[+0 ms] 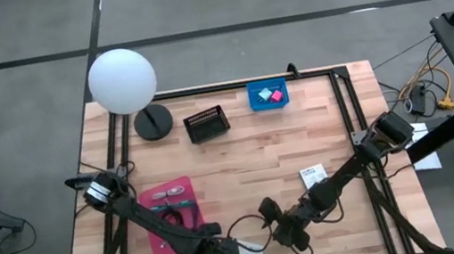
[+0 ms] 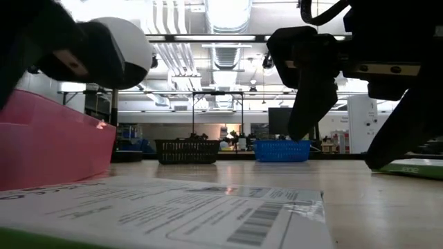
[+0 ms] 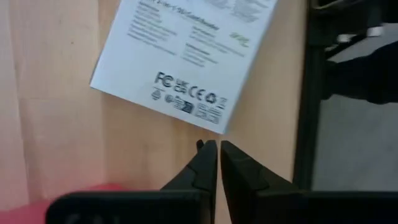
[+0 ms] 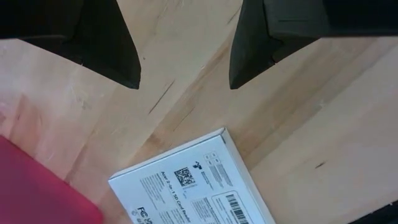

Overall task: Pick and place items into bin
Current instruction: Put the bottom card reader box into the black bin

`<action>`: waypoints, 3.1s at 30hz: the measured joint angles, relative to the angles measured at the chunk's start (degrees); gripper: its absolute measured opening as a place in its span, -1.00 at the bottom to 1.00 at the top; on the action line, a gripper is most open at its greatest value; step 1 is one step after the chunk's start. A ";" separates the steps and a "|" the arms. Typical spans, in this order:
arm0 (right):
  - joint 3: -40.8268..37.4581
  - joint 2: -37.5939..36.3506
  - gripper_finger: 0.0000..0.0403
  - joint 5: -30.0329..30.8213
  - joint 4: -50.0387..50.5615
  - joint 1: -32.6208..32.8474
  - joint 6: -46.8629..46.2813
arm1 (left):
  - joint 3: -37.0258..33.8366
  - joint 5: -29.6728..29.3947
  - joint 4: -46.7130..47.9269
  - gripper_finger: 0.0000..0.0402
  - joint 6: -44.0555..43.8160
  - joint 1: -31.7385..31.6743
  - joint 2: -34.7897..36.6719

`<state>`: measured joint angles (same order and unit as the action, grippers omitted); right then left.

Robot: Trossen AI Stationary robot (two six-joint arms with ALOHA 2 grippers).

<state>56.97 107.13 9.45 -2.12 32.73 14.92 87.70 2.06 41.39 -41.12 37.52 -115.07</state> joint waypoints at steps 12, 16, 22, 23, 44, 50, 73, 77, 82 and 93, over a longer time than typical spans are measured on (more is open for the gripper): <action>0.00 -0.18 0.14 -0.12 2.25 0.02 -3.16 | -0.07 -0.65 0.02 -0.99 0.09 -0.16 -2.00; -0.03 -0.50 0.12 -4.13 7.50 0.02 1.67 | -0.07 -0.87 -1.35 -0.99 0.07 -0.29 -2.00; 0.07 -1.18 0.11 -15.68 4.32 1.60 -1.16 | -0.09 -0.84 -3.04 -0.99 0.97 -0.59 -2.00; 0.08 -1.18 0.11 -15.64 2.98 2.13 -0.48 | -0.09 -0.84 -3.40 -0.99 1.00 -0.67 -2.00; 0.46 3.65 0.11 -7.52 -10.89 4.13 4.76 | 1.83 -1.51 -4.98 -1.00 -1.91 -1.54 -1.28; 0.73 3.88 0.11 -6.80 -13.63 4.13 5.44 | 2.08 -1.52 -0.48 -1.00 -1.92 -1.54 -0.75; 0.60 4.15 0.11 -5.85 -15.97 3.93 15.96 | -1.92 -1.44 -5.91 -1.00 -3.32 -1.95 -1.54; 0.26 4.15 0.11 -5.87 -13.84 3.86 15.36 | -2.52 -1.52 -10.16 -1.00 -3.46 -2.22 -1.94; 0.00 7.29 0.11 -7.24 -13.47 3.48 12.55 | -2.80 -1.61 -12.94 -1.00 -3.76 -2.98 -2.66; 2.45 7.90 0.11 -7.98 -14.80 3.52 11.30 | -2.95 -2.46 -13.51 -1.00 -5.03 -4.49 -2.66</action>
<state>59.42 115.04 1.48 -16.93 36.25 26.22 84.75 -0.41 27.88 -46.15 33.03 -117.73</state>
